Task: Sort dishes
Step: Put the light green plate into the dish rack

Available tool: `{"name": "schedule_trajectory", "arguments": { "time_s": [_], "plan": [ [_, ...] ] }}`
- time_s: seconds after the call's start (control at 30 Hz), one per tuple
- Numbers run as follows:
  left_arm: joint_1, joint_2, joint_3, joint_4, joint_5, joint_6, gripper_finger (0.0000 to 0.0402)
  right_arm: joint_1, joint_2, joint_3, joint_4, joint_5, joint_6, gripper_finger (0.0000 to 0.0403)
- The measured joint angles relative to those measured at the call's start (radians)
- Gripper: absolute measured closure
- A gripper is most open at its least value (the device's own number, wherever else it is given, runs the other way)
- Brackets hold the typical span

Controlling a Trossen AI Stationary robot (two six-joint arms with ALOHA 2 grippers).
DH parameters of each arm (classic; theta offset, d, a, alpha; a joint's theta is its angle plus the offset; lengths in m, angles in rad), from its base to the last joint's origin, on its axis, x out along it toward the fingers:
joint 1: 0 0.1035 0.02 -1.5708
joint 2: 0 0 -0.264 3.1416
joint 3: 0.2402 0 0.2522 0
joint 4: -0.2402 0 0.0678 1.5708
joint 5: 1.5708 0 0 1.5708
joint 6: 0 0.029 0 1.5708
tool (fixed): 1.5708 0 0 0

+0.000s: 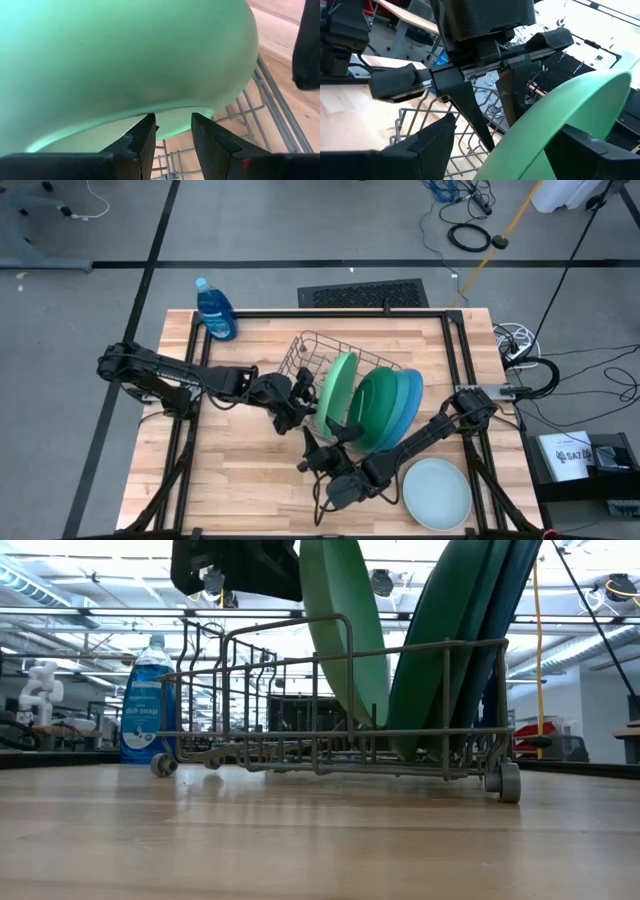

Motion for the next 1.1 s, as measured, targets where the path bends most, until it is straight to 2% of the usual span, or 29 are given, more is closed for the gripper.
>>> {"name": "schedule_trajectory", "arguments": {
  "time_s": [0.3,0.5,0.73,1.1],
  "plan": [
    [0.000,0.000,0.010,-0.005,-0.012,0.000,0.0275,0.011,0.001,-0.002,0.036,0.002,0.005,0.0153],
    [0.000,-0.001,0.010,0.006,-0.017,0.002,0.0275,0.025,0.002,-0.002,0.099,0.002,0.008,0.0127],
    [0.000,-0.001,0.011,0.029,-0.052,0.000,0.0275,0.035,0.002,-0.002,0.135,0.002,-0.113,0.0091],
    [0.000,-0.001,0.011,0.020,-0.058,-0.004,0.0275,0.051,0.002,-0.002,0.141,0.002,-0.443,0.0083]
  ]
}}
